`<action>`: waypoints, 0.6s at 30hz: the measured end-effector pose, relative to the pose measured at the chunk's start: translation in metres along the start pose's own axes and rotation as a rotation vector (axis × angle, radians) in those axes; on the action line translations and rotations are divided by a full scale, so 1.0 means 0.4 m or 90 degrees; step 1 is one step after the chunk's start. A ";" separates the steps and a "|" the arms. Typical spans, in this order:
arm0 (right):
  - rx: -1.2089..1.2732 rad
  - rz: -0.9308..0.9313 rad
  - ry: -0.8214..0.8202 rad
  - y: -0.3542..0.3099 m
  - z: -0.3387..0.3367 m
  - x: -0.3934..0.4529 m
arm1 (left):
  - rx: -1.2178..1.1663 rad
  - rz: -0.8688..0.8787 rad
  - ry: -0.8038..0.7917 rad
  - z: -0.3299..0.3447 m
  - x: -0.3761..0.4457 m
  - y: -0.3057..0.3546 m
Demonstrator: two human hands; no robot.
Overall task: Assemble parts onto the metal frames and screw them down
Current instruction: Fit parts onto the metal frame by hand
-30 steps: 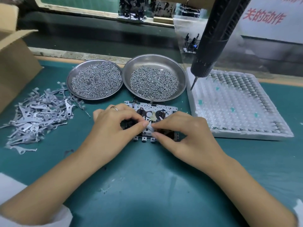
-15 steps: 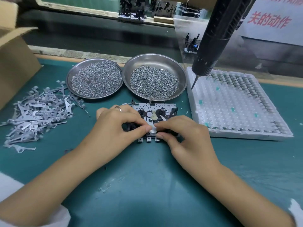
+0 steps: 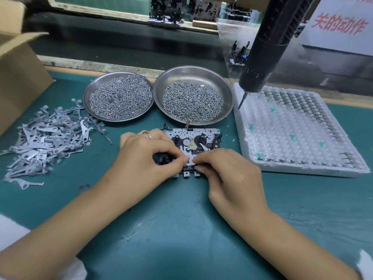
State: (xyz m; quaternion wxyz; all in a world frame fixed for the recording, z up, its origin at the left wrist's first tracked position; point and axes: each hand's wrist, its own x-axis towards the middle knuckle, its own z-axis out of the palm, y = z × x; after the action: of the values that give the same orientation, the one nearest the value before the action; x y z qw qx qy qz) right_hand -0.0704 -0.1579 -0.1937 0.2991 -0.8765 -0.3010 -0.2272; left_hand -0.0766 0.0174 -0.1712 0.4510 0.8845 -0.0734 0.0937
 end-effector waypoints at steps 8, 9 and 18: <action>-0.016 0.020 0.012 -0.002 0.005 0.003 | -0.052 -0.012 -0.030 0.002 0.005 -0.011; 0.011 0.032 0.009 0.001 0.004 0.004 | -0.060 -0.014 -0.038 0.001 0.005 -0.012; 0.328 0.221 0.042 0.003 -0.007 0.018 | -0.053 -0.016 -0.057 -0.007 0.007 -0.015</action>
State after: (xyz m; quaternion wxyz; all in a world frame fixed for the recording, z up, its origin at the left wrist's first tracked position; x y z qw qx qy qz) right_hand -0.0651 -0.1577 -0.1879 0.5553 -0.8024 -0.1845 -0.1175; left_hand -0.0728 0.0230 -0.1736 0.4852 0.8690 -0.0861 0.0454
